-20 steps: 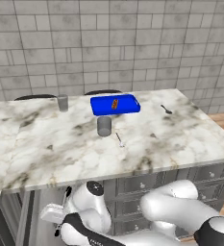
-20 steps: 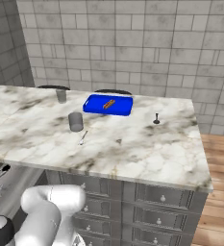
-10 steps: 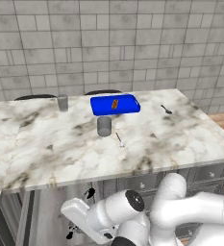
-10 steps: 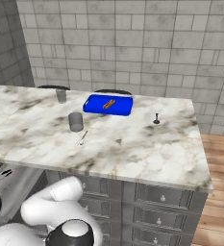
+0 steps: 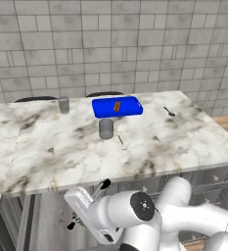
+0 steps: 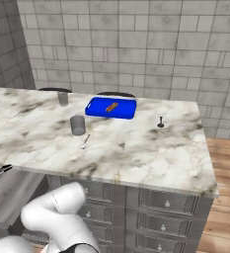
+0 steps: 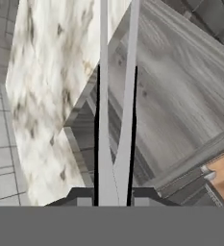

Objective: Take the tongs from the drawer on the left and place them on the dining counter next to the tray containing the hot dog.

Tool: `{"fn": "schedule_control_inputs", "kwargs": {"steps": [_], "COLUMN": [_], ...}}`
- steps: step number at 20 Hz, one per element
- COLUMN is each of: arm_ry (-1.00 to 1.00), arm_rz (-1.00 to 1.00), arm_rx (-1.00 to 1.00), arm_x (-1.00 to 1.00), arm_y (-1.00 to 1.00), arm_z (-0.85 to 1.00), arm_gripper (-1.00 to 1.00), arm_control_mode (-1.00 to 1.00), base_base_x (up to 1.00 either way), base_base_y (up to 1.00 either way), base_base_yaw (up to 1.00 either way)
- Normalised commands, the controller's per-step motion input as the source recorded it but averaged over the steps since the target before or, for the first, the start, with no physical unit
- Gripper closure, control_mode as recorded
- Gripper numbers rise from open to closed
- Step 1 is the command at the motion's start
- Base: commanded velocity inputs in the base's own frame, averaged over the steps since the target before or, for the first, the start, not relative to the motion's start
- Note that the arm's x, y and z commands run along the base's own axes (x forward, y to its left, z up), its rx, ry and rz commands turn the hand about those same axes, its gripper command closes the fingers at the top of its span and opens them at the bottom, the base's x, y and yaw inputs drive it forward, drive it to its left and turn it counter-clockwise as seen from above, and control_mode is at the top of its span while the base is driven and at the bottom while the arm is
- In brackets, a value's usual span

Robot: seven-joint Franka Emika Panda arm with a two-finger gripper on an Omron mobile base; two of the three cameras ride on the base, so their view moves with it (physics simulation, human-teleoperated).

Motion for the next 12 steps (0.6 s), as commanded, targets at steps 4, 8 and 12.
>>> {"fn": "schedule_control_inputs", "kwargs": {"steps": [4, 8, 12], "arm_ry": [0.13, 0.37, 0.37], "arm_rz": [-0.24, -0.21, -0.20], "arm_rx": [-0.34, -0.30, -0.28], "arm_x": [0.09, 0.00, 0.01], "arm_y": [-0.07, -0.21, -0.39], "arm_z": [1.00, 1.00, 0.65], "arm_gripper": [1.00, 1.00, 1.00], "arm_control_mode": [-1.00, -1.00, -1.00], "base_base_x": [0.00, 0.00, 0.00], "base_base_y": [0.00, 0.00, 0.00], "base_base_yaw": [0.00, 0.00, 0.00]}}
